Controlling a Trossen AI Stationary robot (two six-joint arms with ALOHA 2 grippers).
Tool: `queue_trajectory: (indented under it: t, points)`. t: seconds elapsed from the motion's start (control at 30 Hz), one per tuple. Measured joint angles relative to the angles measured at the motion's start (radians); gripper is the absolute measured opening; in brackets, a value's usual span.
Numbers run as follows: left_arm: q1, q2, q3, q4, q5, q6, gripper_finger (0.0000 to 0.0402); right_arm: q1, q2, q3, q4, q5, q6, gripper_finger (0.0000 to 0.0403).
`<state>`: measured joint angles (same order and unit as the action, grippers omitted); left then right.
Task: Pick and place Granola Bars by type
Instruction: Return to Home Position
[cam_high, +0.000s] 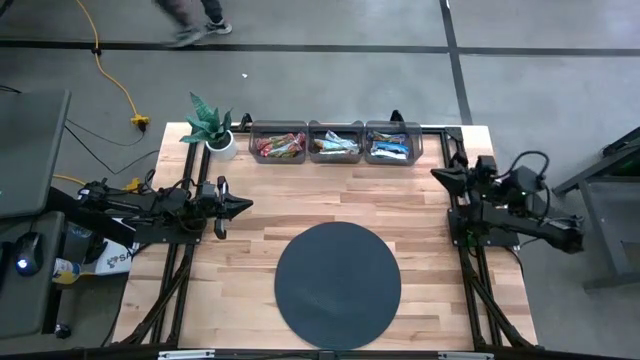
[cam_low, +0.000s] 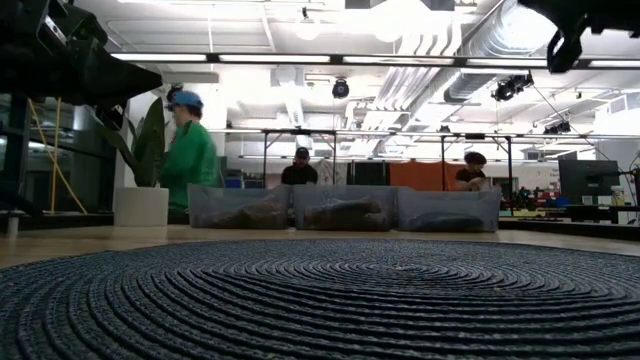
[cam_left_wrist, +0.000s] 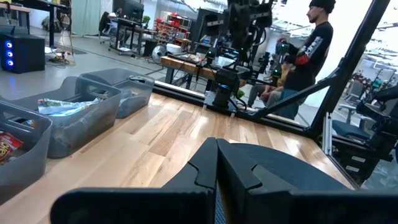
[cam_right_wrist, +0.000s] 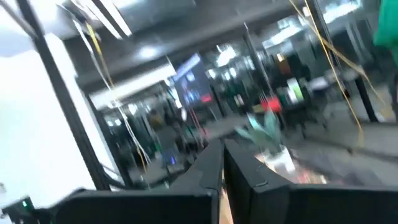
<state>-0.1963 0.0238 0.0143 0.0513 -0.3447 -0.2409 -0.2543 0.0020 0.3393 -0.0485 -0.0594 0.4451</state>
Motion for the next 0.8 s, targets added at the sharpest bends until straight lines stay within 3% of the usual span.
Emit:
queue_trajectory:
  t: [0.23,0.43,0.63,0.8]
  points:
    - [0.0,0.0,0.0,0.0,0.001,0.0,0.0001,0.0,0.011,-0.116,0.372,-0.071,-0.041,0.0]
    - [0.0,0.0,0.0,0.0,0.001,0.0,0.0001,0.0,0.009,-0.275,0.62,-0.087,0.026,0.0]
    - [0.0,0.0,0.0,0.0,0.001,0.0,0.0001,0.0,0.009,-0.322,0.663,-0.128,0.045,0.0]
    - [0.0,0.0,0.0,0.0,0.0,0.0,0.0001,0.001,0.009,-0.33,0.554,-0.145,0.07,0.0]
